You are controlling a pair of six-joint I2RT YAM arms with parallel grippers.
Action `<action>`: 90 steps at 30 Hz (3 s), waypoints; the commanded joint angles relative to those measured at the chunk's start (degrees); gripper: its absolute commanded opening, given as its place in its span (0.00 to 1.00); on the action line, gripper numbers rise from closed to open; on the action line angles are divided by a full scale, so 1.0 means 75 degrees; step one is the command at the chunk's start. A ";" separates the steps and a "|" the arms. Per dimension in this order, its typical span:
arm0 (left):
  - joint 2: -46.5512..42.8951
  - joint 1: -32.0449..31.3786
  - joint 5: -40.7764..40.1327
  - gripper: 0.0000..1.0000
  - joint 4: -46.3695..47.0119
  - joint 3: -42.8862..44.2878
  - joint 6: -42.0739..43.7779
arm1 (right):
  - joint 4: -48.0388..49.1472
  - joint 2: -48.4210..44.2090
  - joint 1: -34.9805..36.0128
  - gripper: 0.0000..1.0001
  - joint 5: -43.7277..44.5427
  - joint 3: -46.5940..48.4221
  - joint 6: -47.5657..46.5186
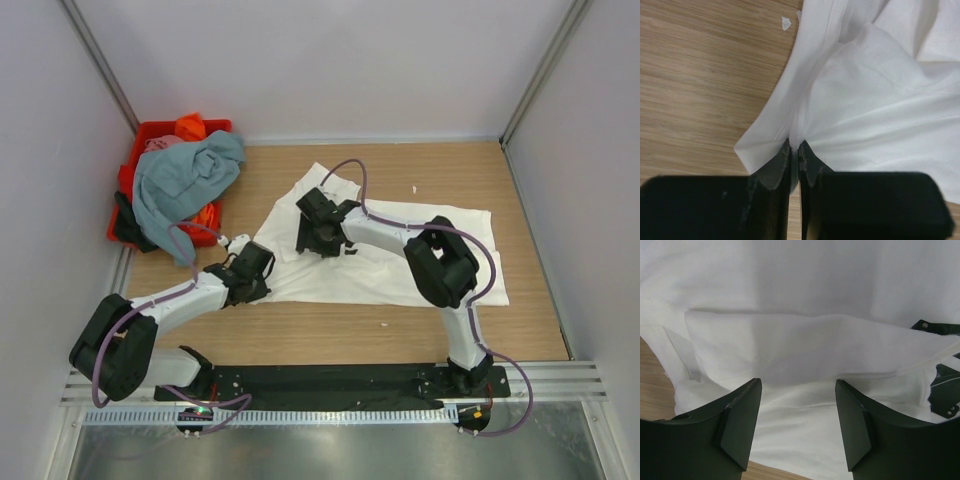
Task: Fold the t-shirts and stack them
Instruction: Fold the tshirt
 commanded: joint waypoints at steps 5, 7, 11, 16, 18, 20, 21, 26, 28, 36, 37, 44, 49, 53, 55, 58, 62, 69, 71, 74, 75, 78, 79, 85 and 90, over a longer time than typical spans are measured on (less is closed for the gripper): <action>0.0058 -0.0025 -0.0067 0.07 -0.0028 -0.0144 0.0013 | 0.0269 0.0167 0.0050 0.63 0.0187 0.0471 0.0096; 0.0046 -0.0025 -0.0067 0.07 -0.0017 -0.0156 0.0013 | 0.0293 0.0296 0.0039 0.43 0.0164 0.0669 0.0072; 0.0057 -0.0025 -0.0044 0.06 -0.0028 -0.0156 0.0024 | 0.0246 0.0566 0.0004 0.08 0.0059 0.0928 0.0037; -0.0048 -0.0025 0.0062 0.03 -0.0075 -0.0203 0.0001 | 0.0129 0.0567 -0.0137 0.01 0.0035 0.1326 0.0014; -0.0164 -0.0025 0.0132 0.02 -0.0110 -0.0285 -0.0069 | 0.0082 0.0520 -0.0301 0.01 0.0046 0.1479 0.0014; -0.0270 -0.0025 0.0167 0.02 -0.0134 -0.0402 -0.0151 | 0.0082 0.0531 -0.0511 0.01 0.0058 0.1666 0.0025; -0.0317 -0.0025 0.0202 0.02 -0.0134 -0.0460 -0.0174 | 0.0094 0.0566 -0.0582 0.01 0.0035 0.1713 0.0037; -0.0528 -0.0025 0.0238 0.02 -0.0239 -0.0554 -0.0268 | 0.0070 0.0917 -0.0980 0.01 -0.0187 0.2112 0.0037; -0.0517 -0.0037 0.0249 0.02 -0.0263 -0.0543 -0.0292 | 0.0035 0.1069 -0.1133 0.15 -0.0339 0.2264 -0.0021; -0.0645 -0.0072 0.0261 0.21 -0.0543 -0.0461 -0.0374 | -0.0468 0.1130 -0.1473 0.62 -0.0399 0.2851 -0.0571; -0.0727 -0.0084 0.0226 0.42 -0.0730 -0.0438 -0.0432 | -0.0527 0.0978 -0.1543 0.63 -0.0248 0.2816 -0.0630; -0.1781 -0.0412 -0.0604 0.68 -0.2007 0.0206 -0.0515 | -0.0504 -0.1340 -0.1778 0.69 0.1099 0.1108 -0.1322; -0.1760 -0.0459 -0.1075 0.66 -0.2408 0.1155 -0.0199 | -0.0129 -0.3462 -0.1988 0.73 0.1301 -0.1481 -0.1358; -0.1081 -0.0471 -0.0666 0.58 -0.1753 0.1484 0.0223 | 0.0315 -0.4798 -0.2631 0.74 0.0728 -0.3486 -0.1065; -0.0730 -0.0482 -0.0211 0.56 -0.1146 0.1508 0.0329 | 0.0515 -0.5337 -0.3276 0.74 0.0342 -0.4494 -0.0960; 0.0020 -0.0471 0.0259 0.53 -0.0346 0.1461 0.0341 | 0.0843 -0.5504 -0.4084 0.73 -0.0219 -0.5328 -0.0994; 0.1120 -0.0471 0.0402 0.52 0.0229 0.1484 0.0387 | 0.1312 -0.5014 -0.4940 0.73 -0.1019 -0.5797 -0.1204; 0.1629 -0.0447 -0.0288 0.52 -0.0670 0.1321 -0.0127 | 0.1336 -0.4963 -0.5727 0.73 -0.0928 -0.6418 -0.0972; 0.1407 -0.0447 -0.0360 0.52 -0.0813 0.1053 -0.0361 | 0.1208 -0.5151 -0.5750 0.74 -0.0774 -0.6559 -0.0877; 0.0903 -0.0447 -0.0407 0.53 -0.1117 0.0922 -0.0537 | 0.1078 -0.5445 -0.5750 0.75 -0.0270 -0.6619 -0.0783; 0.0797 -0.0459 -0.0337 0.54 -0.1350 0.0980 -0.0550 | 0.1043 -0.5469 -0.5750 0.75 -0.0270 -0.6537 -0.0783; 0.0305 -0.0470 -0.0360 0.60 -0.1820 0.1553 -0.0375 | 0.0669 -0.5469 -0.5750 0.75 -0.0317 -0.5917 -0.1075; 0.0211 -0.0471 -0.0522 0.63 -0.1961 0.1833 -0.0258 | 0.0564 -0.5504 -0.5750 0.75 -0.0363 -0.5695 -0.1285; 0.1378 -0.0168 -0.1497 0.91 -0.2080 0.5355 0.1496 | -0.0105 -0.5645 -0.5750 0.77 -0.0048 -0.3948 -0.1919; 0.4213 0.1004 0.1077 0.91 -0.1235 0.8054 0.2625 | -0.0293 -0.5598 -0.5739 0.78 -0.0420 -0.3373 -0.2154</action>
